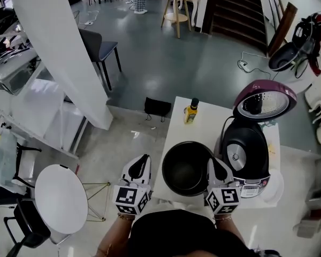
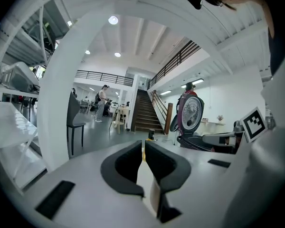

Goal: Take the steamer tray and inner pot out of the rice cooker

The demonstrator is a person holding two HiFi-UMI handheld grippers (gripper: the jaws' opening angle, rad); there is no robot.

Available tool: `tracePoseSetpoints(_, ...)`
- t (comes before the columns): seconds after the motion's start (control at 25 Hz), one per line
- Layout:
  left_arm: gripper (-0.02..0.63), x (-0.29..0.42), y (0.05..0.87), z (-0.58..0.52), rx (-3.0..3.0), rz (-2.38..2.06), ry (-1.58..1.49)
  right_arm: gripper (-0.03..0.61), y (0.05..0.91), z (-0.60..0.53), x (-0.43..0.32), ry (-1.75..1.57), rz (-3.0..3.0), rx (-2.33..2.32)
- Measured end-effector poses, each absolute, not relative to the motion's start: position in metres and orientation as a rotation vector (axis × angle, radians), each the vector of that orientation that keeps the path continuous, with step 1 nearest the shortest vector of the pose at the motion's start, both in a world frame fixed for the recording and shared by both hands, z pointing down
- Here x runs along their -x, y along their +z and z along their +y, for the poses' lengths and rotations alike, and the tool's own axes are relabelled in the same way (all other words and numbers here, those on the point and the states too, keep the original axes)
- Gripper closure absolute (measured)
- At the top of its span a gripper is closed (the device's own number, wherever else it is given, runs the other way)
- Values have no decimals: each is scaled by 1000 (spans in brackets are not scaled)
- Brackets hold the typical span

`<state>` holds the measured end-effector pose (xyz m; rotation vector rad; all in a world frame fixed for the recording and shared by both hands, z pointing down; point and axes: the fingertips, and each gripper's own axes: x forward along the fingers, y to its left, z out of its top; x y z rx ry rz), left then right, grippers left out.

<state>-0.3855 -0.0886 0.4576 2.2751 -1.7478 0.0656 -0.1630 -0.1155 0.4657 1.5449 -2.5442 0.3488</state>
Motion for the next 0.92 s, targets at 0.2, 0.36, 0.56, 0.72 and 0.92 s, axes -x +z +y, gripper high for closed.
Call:
tracePoseSetpoints(0.2, 592, 376, 458, -91, -2288, -1720, 67, 574, 468, -116, 156, 371, -2532, -1564)
tracePoseSetpoints(0.36, 592, 372, 462, -92, -2299, -1712, 98, 574, 472, -115, 153, 368, -2520, -1562)
tracePoseSetpoints(0.56, 592, 373, 463, -95, -2293, -1706, 123, 574, 472, -116, 154, 358, -2514, -1551)
tracePoseSetpoints(0.72, 592, 372, 470, -91, -2283, -1698, 169, 574, 473, -116, 157, 358, -2515, -1533)
tracePoseSetpoints(0.92, 592, 368, 483, -87, -2301, -1658, 283, 574, 475, -115, 166, 356, -2521, -1504)
